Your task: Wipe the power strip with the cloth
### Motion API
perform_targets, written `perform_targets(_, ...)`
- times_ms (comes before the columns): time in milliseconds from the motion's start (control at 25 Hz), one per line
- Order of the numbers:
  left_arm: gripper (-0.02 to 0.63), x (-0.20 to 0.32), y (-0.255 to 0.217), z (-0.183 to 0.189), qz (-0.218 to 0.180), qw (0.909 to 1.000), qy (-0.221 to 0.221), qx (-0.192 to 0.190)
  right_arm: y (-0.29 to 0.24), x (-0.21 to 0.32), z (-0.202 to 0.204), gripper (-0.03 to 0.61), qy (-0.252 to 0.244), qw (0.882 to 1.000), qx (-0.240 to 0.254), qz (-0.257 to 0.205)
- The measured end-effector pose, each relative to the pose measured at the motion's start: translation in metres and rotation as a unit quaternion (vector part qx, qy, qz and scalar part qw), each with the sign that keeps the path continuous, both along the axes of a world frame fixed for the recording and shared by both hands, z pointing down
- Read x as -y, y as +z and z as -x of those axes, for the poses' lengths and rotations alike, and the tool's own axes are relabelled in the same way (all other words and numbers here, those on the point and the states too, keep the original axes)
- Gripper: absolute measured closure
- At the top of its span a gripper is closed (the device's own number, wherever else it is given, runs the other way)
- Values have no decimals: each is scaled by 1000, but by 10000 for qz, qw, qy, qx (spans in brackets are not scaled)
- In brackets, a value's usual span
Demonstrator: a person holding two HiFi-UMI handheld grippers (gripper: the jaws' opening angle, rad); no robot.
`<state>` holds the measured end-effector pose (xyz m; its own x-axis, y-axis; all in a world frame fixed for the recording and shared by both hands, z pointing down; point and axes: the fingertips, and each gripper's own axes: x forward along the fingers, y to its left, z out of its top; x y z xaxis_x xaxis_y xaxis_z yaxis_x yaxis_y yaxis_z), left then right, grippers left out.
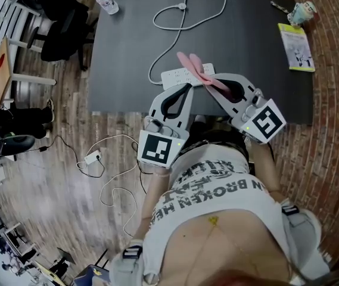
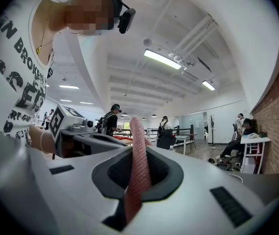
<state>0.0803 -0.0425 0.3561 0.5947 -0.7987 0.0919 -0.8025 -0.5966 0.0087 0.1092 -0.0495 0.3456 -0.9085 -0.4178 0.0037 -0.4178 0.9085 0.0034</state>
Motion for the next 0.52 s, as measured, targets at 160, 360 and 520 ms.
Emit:
perform_targets(160,606,0,1,1,7,10000,2,11,1,0,3,563,-32,10000,-35,-1)
perform_targets(360,606,-1,2,4,38,10000,-29,14,4,-2,4,563,-53,9999,-87,26)
perform_targets(520,606,-2,2,6,48,10000,-52,4,6,-3,8,563,-74,9999,-146,14)
